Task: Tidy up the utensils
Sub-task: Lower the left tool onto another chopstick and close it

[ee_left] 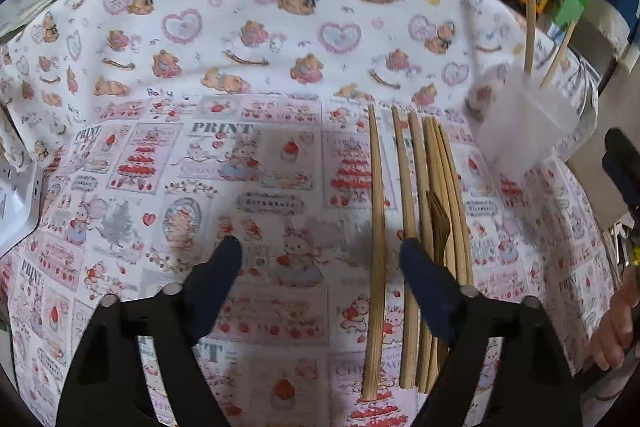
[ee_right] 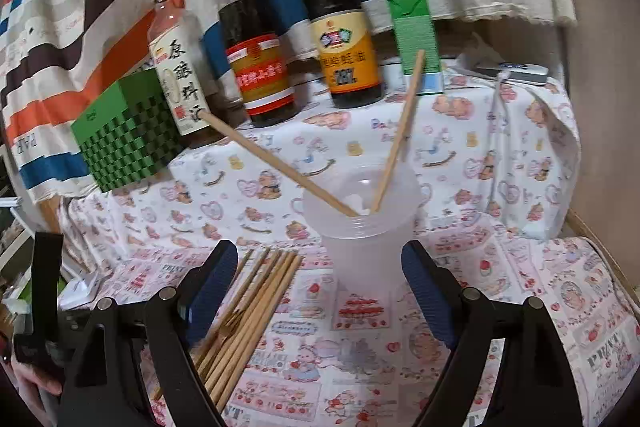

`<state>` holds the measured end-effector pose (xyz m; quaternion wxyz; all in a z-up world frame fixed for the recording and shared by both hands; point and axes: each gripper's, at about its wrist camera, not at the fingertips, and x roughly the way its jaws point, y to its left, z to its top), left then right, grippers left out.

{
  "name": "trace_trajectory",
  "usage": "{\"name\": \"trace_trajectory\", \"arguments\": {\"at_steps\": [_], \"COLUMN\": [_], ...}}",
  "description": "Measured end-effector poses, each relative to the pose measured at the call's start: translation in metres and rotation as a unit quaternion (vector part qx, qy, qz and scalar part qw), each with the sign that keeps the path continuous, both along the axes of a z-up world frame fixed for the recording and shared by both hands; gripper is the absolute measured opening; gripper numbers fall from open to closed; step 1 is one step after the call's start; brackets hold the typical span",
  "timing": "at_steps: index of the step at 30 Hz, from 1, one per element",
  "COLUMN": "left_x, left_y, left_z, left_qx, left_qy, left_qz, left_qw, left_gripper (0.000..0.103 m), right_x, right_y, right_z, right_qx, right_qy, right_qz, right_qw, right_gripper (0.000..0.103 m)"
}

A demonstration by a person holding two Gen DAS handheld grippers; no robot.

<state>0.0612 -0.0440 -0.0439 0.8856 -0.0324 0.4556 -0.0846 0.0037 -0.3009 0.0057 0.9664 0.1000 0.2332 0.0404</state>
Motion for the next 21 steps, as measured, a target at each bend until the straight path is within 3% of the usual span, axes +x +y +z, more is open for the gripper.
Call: {"name": "trace_trajectory", "arguments": {"at_steps": [4, 8, 10, 14, 21], "left_x": [-0.002, -0.006, -0.009, -0.008, -0.009], "left_y": [-0.007, -0.018, -0.026, -0.036, -0.037], "left_z": [-0.003, 0.002, 0.002, -0.002, -0.003], "left_qx": [0.007, 0.014, 0.025, 0.031, 0.034], "left_qy": [0.004, -0.002, -0.006, 0.012, 0.020], "left_qz": [-0.016, -0.043, -0.055, -0.063, -0.068], "left_qw": [0.9998, 0.9990, 0.9982, 0.9975, 0.9969], "left_gripper": [0.055, 0.051, 0.042, 0.033, 0.021], "right_x": [0.001, 0.002, 0.002, 0.004, 0.000], "right_y": [-0.001, 0.001, 0.001, 0.000, 0.002], "right_z": [0.000, -0.002, -0.003, -0.003, 0.000], "right_qx": [0.001, -0.005, -0.004, 0.012, -0.006], "right_qy": [0.003, 0.007, 0.009, 0.021, 0.009], "right_qz": [0.002, 0.002, 0.000, 0.011, 0.004], "right_qw": [1.000, 1.000, 1.000, 1.000, 1.000], "right_gripper": [0.086, 0.086, 0.086, 0.086, 0.086]}}
